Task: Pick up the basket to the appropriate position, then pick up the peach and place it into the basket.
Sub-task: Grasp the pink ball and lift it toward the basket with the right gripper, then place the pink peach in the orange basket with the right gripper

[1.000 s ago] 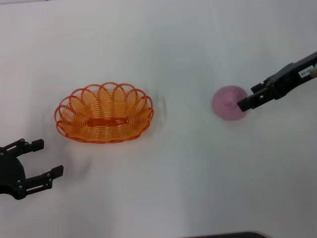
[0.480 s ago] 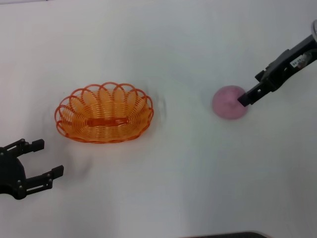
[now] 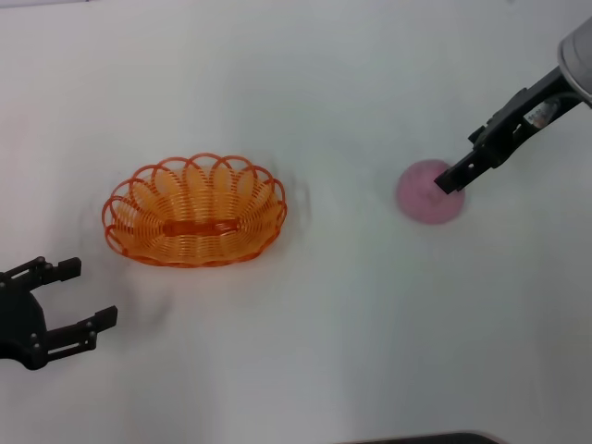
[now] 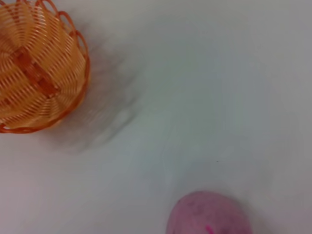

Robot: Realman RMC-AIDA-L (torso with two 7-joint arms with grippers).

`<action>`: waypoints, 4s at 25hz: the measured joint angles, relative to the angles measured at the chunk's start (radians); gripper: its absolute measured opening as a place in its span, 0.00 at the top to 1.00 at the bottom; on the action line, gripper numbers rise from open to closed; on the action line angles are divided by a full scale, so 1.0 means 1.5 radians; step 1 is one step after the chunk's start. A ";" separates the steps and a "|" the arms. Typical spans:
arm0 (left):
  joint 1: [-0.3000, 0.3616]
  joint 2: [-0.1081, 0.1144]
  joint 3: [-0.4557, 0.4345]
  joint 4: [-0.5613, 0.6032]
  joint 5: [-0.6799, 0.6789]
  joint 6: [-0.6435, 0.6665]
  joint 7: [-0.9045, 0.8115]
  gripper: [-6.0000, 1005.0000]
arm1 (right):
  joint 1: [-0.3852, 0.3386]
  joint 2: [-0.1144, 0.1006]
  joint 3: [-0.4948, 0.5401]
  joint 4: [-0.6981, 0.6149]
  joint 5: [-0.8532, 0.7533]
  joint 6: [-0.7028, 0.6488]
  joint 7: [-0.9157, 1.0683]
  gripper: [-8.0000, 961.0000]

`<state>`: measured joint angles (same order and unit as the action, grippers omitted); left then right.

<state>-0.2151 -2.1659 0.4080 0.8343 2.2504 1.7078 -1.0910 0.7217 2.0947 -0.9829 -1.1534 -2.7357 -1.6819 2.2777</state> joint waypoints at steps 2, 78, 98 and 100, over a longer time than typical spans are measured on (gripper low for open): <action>-0.001 0.000 0.000 0.000 0.000 -0.001 -0.002 0.18 | -0.002 0.000 -0.012 0.008 0.000 0.015 0.003 0.02; 0.001 0.000 0.000 -0.001 0.002 -0.017 -0.002 0.18 | -0.089 -0.004 0.017 0.022 0.264 0.049 -0.094 0.55; 0.001 0.000 0.000 -0.001 0.002 -0.015 -0.003 0.18 | -0.005 0.002 -0.127 0.107 0.399 0.132 -0.112 0.54; 0.000 0.000 0.000 -0.001 0.002 -0.015 -0.003 0.18 | 0.004 0.002 -0.150 0.110 0.414 0.144 -0.112 0.54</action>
<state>-0.2158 -2.1660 0.4080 0.8330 2.2534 1.6858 -1.0954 0.7278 2.0972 -1.2072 -0.9884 -2.1150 -1.4657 2.1091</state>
